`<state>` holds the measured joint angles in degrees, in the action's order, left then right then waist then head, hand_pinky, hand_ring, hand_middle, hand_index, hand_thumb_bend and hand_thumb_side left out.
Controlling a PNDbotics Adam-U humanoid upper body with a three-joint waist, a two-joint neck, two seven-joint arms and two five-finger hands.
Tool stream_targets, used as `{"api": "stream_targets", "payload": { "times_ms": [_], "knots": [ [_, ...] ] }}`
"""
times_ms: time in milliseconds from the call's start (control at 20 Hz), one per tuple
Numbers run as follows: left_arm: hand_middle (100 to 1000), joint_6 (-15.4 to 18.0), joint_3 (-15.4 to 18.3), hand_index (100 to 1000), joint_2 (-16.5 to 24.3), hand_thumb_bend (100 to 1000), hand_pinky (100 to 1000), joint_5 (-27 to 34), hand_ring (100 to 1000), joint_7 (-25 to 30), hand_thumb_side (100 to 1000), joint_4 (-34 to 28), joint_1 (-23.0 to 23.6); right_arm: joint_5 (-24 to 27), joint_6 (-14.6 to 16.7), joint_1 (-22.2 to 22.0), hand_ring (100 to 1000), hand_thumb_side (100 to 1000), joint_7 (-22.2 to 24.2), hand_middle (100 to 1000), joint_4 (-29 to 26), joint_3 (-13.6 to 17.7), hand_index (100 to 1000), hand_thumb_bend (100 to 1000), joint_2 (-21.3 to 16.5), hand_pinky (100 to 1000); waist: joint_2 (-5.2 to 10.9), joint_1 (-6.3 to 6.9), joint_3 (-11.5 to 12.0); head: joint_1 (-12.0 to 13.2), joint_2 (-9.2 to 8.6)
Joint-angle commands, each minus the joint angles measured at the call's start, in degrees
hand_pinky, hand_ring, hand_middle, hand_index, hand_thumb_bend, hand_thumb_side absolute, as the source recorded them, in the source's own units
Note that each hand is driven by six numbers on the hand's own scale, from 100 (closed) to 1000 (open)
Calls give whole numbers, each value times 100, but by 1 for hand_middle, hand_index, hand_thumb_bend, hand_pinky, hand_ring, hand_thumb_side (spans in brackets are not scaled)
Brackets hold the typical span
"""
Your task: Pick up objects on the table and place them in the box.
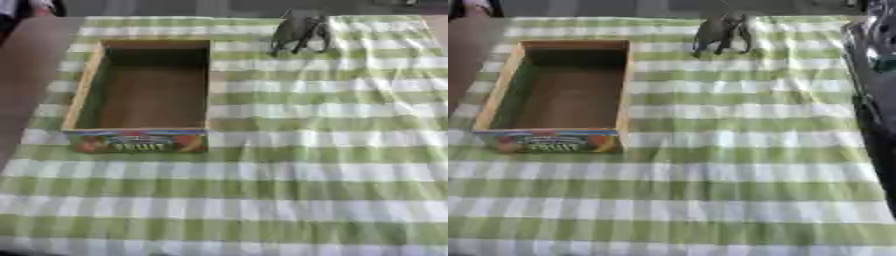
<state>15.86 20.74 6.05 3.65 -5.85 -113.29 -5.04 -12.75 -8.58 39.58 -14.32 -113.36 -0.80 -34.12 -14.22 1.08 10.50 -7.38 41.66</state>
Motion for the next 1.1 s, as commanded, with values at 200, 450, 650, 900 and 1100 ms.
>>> {"api": "stream_targets", "payload": {
  "times_ms": [200, 450, 650, 900, 1100],
  "knots": [
    [705, 1, 6, 599, 155, 100, 358, -9, 380, 8, 774, -131, -10, -500, -229, 628, 826, 1000, 158, 789, 293, -21, 897, 100, -235, 861, 104, 14, 24, -50, -48],
    [705, -6, -23, 597, 161, 100, 357, -5, 378, 36, 774, -131, -1, -911, -39, 1211, 854, 1000, 854, 816, 889, -221, 912, 100, -252, 875, 105, 15, 59, -89, -31],
    [706, -9, -44, 596, 164, 100, 356, -2, 377, 65, 772, -131, 11, -1476, 327, 1773, 874, 973, 1568, 838, 1562, -427, 928, 124, -124, 891, 99, 19, 97, -196, -35],
    [706, -23, -69, 594, 180, 100, 355, 2, 376, 103, 774, -131, 10, -2353, 996, 2450, 900, 952, 2636, 881, 2595, -691, 962, 178, 148, 909, 87, 5, 119, -292, -93],
    [706, -26, -88, 593, 194, 100, 354, 6, 377, 134, 774, -131, 10, -3155, 1492, 2901, 918, 955, 3308, 903, 3450, -784, 964, 192, 419, 917, 77, -9, 142, -324, -156]
  ]
}}
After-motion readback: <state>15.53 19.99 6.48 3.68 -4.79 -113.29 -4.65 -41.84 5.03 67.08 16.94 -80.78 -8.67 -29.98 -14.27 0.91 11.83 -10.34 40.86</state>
